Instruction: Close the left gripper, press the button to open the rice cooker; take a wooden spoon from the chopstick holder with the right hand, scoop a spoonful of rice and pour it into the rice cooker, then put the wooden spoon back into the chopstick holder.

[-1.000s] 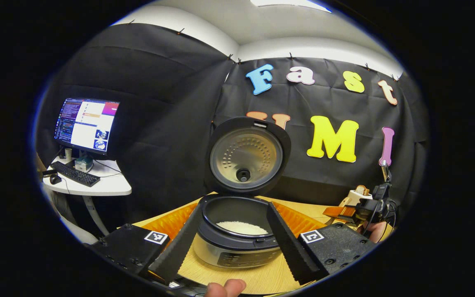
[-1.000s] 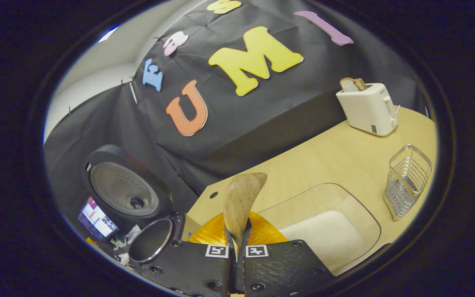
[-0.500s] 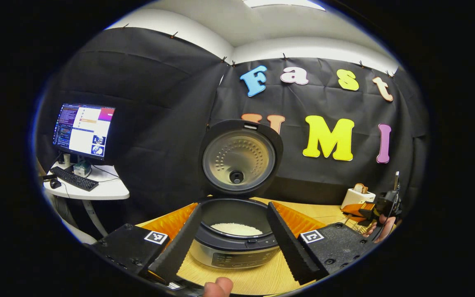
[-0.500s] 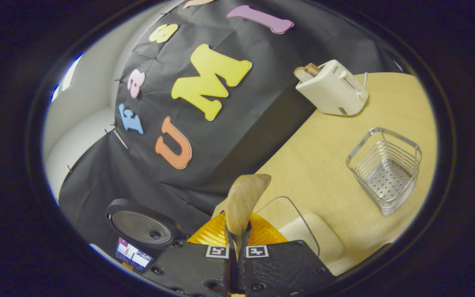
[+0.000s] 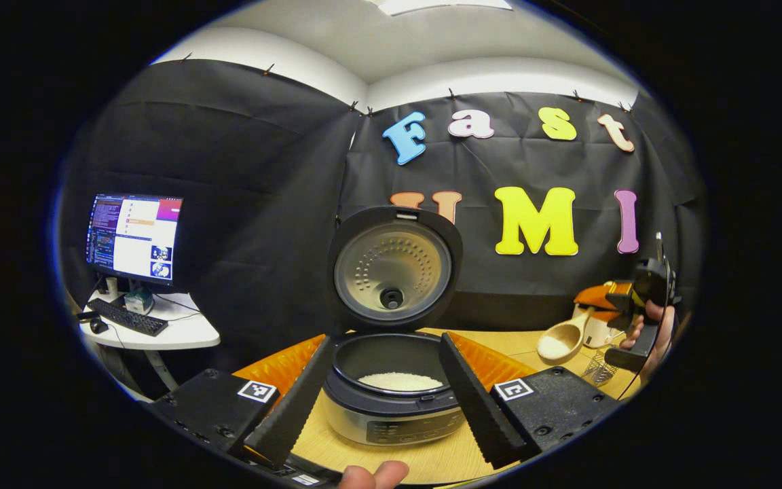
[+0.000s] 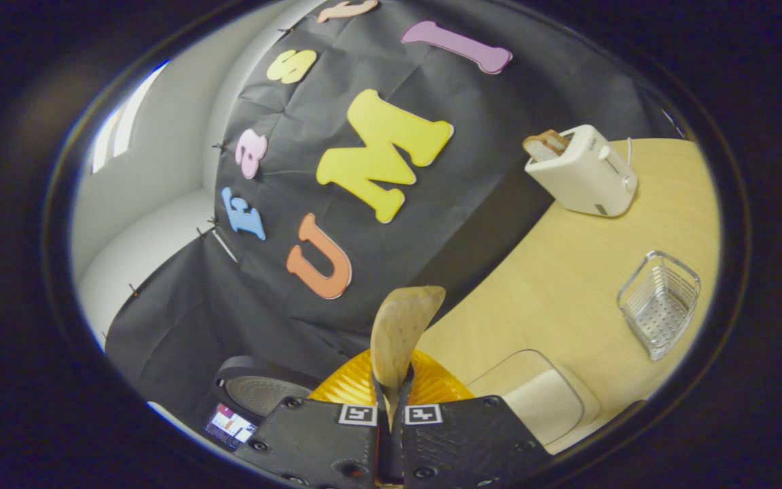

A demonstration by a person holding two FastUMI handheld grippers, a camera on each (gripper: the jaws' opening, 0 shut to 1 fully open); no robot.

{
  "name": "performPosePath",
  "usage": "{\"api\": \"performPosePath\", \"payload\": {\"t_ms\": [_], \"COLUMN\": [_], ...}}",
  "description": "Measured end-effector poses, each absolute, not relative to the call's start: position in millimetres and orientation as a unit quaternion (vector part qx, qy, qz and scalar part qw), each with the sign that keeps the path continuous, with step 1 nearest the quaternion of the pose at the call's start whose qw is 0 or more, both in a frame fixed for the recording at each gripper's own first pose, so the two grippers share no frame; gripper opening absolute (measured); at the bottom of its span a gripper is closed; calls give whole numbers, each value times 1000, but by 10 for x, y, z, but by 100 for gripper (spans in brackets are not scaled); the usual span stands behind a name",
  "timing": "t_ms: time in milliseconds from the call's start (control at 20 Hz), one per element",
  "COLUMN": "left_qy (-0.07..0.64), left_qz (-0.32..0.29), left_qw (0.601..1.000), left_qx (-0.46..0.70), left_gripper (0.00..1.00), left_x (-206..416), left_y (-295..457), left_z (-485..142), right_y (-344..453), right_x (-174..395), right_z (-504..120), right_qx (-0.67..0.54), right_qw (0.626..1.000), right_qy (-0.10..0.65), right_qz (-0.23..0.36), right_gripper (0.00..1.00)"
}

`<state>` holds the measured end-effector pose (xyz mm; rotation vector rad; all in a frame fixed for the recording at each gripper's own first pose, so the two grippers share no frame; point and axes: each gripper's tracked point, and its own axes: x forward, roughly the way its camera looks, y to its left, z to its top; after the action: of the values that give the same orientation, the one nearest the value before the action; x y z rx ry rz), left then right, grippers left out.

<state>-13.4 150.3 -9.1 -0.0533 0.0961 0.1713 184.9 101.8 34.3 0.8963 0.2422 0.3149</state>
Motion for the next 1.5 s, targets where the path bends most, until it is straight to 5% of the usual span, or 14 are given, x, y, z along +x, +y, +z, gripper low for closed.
{"api": "performPosePath", "payload": {"t_ms": [550,650,700,1500], "left_qy": [86,83,82,81], "left_qz": [99,110,114,123], "left_qw": [991,990,990,989], "left_qx": [-24,-16,-17,-24], "left_gripper": [100,94,100,100], "left_x": [-203,-239,-252,-267], "left_y": [1829,1935,1966,2038], "left_z": [-283,-266,-259,-257], "right_y": [2892,3050,3123,3564], "right_x": [1862,1875,1869,1715], "right_z": [799,791,773,956], "right_qx": [302,274,260,-37], "right_qw": [907,915,919,956], "right_qy": [120,115,113,-24], "right_qz": [268,274,276,289], "right_gripper": [0,0,1,0]}}
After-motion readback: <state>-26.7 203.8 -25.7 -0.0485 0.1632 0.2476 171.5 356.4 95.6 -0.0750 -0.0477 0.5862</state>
